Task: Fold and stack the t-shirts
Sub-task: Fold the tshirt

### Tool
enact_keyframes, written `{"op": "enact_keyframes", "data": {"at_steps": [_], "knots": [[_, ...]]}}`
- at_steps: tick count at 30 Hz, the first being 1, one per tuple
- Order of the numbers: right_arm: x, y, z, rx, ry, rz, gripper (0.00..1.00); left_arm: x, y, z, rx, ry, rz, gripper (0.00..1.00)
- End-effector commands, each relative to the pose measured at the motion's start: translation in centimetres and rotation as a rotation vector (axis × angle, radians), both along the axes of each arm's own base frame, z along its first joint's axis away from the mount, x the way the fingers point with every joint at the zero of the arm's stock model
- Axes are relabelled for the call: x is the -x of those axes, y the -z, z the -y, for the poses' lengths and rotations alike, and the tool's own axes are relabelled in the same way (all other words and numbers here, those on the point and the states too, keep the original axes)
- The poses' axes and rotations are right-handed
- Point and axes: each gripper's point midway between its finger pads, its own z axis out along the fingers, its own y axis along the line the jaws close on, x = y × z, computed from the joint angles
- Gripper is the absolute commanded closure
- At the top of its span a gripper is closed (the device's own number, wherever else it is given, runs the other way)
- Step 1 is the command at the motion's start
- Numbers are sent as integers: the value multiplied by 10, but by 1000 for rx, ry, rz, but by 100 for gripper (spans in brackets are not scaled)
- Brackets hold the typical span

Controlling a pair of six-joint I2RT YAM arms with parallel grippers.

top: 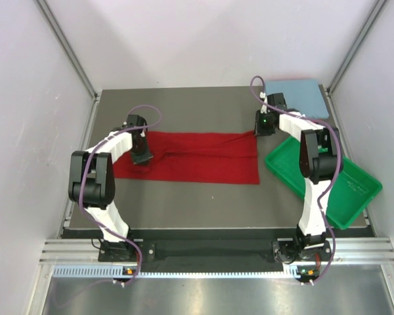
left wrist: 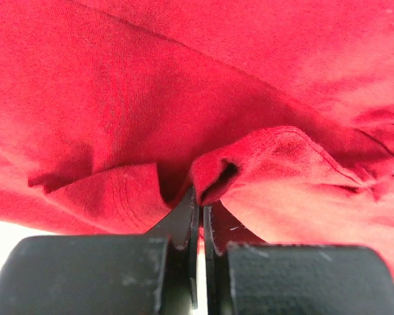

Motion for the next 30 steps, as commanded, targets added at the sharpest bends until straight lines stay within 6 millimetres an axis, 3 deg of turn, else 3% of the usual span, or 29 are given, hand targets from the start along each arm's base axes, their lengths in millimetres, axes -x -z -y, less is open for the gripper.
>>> {"op": "enact_keyframes", "data": {"at_steps": [1, 5, 9, 13, 19, 25, 30], "knots": [[-10, -52, 13, 3, 70, 70, 75, -8, -40, 2, 19, 23, 73, 100], [4, -66, 20, 25, 125, 43, 67, -3, -48, 3, 26, 37, 84, 100], [24, -75, 25, 27, 153, 25, 66, -1, -55, 2, 20, 43, 101, 100], [45, -87, 12, -2, 130, 33, 73, 2, -61, 4, 29, 46, 128, 100], [74, -85, -22, -78, 85, 21, 84, 10, -58, 12, 66, 77, 118, 100], [97, -46, -51, -62, 26, -59, 85, 28, -31, 10, 59, 76, 37, 100], [108, -13, -41, 60, 57, -111, 88, 34, -20, 5, 26, 74, -12, 100]]}}
